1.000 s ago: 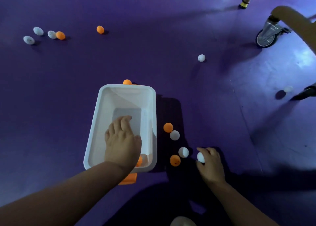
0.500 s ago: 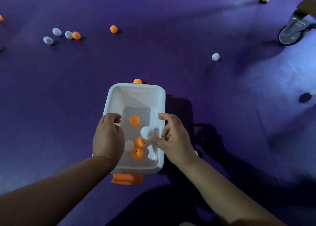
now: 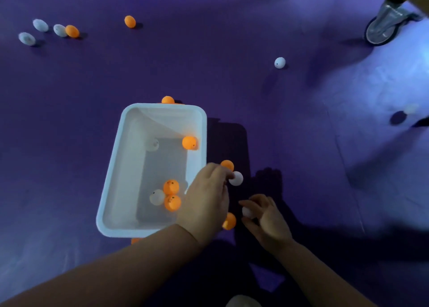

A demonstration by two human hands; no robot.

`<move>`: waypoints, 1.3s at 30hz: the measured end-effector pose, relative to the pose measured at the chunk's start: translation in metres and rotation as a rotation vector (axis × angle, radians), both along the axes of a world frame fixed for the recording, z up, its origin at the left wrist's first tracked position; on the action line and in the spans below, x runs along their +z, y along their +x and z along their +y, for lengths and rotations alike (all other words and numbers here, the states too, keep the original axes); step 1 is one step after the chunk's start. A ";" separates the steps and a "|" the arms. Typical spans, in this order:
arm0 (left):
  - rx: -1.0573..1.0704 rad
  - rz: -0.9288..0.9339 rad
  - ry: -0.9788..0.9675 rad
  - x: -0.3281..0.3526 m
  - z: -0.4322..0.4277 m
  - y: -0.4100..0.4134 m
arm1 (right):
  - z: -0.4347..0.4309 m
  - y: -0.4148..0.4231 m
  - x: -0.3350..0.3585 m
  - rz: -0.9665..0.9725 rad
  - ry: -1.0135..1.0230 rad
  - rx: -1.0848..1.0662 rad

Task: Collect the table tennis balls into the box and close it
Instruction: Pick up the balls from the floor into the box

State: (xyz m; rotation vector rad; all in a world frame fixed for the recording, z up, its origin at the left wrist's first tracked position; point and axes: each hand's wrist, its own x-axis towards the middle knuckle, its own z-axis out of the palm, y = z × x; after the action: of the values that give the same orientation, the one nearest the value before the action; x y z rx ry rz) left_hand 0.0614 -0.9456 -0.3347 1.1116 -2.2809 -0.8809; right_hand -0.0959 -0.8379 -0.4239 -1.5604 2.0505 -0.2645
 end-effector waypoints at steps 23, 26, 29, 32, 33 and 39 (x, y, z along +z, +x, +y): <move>-0.414 -0.506 -0.403 -0.131 0.058 0.085 | -0.004 0.002 0.008 -0.226 -0.267 -0.537; -0.408 -0.489 -0.323 -0.127 0.061 0.098 | -0.037 0.019 0.034 -0.347 -0.412 -0.534; -0.423 -0.510 -0.283 -0.120 0.064 0.114 | -0.065 0.042 0.063 -0.432 -0.569 -0.429; -0.405 -0.501 -0.326 -0.115 0.065 0.135 | -0.082 0.064 0.084 -0.375 -0.672 -0.200; -0.399 -0.488 -0.361 -0.118 0.066 0.145 | -0.086 0.070 0.087 -0.348 -0.674 -0.142; -0.268 -0.574 -0.393 -0.128 0.073 0.203 | -0.095 0.090 0.078 -0.145 -0.626 -0.153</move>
State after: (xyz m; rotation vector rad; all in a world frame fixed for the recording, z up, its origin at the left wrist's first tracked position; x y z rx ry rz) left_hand 0.2641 -0.8731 -0.4631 0.9767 -2.9516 -0.1717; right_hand -0.0057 -0.9328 -0.3461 -1.6532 2.0813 -1.1320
